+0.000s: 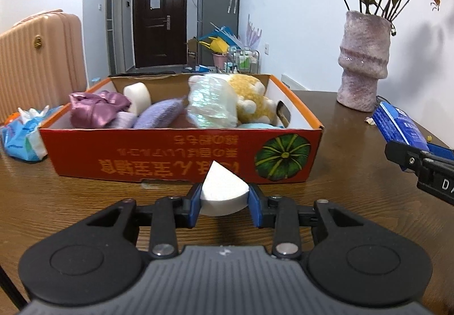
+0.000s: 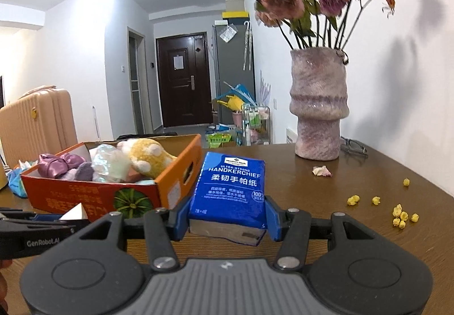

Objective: Organize soft objects
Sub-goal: 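Carry the wedge sponge and blue handkerchief pack over the cardboard box with both tools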

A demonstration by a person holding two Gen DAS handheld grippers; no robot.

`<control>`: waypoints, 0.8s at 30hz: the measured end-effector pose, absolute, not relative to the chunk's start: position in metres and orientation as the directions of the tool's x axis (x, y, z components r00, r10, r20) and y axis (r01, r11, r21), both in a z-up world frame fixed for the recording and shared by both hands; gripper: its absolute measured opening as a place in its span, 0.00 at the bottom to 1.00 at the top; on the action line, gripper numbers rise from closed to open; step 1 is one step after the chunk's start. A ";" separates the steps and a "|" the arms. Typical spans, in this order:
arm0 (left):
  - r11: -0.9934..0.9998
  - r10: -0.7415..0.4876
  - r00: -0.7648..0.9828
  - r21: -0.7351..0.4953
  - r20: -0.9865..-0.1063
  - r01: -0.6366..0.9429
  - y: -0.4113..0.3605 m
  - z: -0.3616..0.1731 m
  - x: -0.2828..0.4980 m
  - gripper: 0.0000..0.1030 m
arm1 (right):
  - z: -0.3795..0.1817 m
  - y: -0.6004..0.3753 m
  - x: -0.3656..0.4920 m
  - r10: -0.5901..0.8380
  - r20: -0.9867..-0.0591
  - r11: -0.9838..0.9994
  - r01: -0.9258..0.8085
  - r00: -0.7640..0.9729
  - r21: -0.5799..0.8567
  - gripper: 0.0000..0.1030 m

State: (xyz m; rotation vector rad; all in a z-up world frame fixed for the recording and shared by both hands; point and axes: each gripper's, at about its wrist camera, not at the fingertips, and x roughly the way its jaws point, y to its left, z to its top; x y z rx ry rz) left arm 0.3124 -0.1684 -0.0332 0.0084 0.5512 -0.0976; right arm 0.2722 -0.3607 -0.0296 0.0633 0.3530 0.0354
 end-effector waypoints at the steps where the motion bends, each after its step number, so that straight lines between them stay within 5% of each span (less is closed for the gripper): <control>1: 0.996 -0.086 0.850 -0.017 -0.519 0.090 -0.166 -0.033 0.310 0.34 | -0.029 -0.357 0.270 0.043 -0.336 0.998 -0.023 0.941 0.061 0.51; 24: 0.999 -0.002 0.901 -0.047 -0.434 -0.020 -0.082 -0.012 0.267 0.34 | -0.024 -0.271 0.234 0.030 -0.261 0.999 -0.019 0.965 0.045 0.51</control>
